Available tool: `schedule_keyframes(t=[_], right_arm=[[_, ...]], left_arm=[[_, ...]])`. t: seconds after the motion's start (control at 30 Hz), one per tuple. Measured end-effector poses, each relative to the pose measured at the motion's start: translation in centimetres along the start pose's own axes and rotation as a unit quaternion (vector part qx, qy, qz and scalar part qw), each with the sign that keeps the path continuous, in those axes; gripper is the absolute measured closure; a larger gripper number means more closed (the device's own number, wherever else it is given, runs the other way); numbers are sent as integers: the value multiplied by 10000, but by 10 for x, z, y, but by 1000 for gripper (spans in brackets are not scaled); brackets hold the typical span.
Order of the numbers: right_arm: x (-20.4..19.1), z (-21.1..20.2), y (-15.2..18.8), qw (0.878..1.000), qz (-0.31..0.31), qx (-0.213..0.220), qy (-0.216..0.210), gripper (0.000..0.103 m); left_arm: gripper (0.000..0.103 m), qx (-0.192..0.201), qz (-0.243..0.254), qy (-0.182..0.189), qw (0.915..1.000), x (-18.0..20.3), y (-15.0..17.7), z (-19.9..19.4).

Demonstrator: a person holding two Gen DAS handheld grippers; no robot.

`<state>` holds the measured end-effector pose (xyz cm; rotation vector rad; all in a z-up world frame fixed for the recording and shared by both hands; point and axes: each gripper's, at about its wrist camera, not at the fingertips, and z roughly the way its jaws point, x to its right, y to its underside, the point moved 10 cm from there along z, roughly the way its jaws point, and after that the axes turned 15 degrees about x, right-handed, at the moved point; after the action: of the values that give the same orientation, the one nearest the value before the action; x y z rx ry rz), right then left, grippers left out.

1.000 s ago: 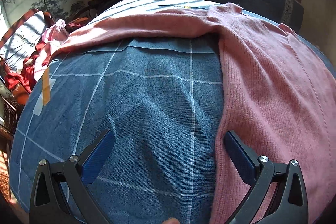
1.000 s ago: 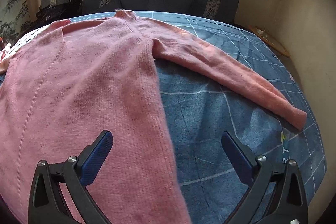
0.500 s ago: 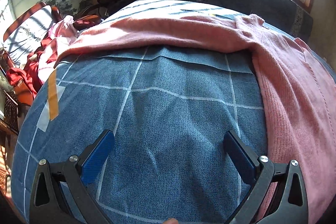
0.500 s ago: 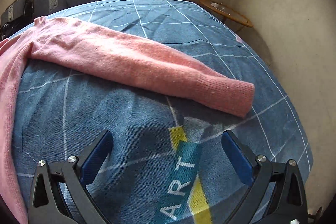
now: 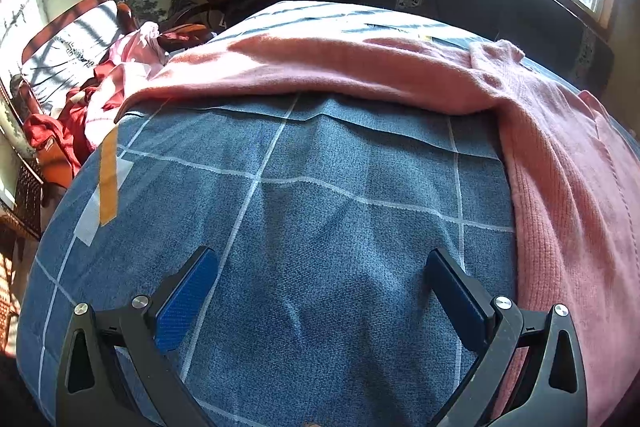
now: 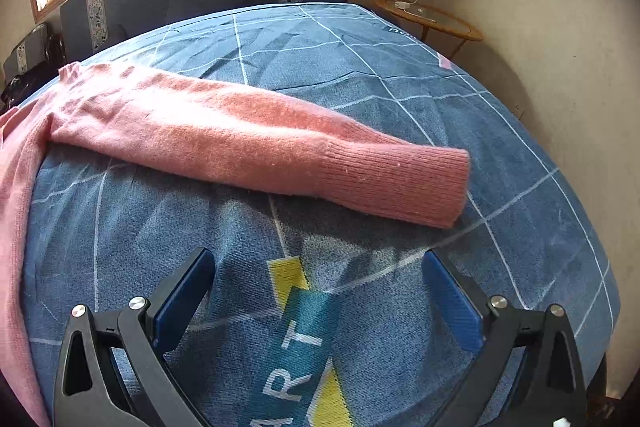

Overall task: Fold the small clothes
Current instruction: 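Move the right tool toward the cuff of the pink sweater sleeve, then close the right tool on the sleeve cuff and lift it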

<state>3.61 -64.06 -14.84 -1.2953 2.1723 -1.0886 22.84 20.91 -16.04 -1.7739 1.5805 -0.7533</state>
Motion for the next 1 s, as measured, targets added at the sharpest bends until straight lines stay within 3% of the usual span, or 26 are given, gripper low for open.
schedule_keyframes(t=[1.0], right_arm=[[2,3,1,9998,189,-52,-86,0]], left_arm=[[0,9,-16,-11,10000,0,1,-1]])
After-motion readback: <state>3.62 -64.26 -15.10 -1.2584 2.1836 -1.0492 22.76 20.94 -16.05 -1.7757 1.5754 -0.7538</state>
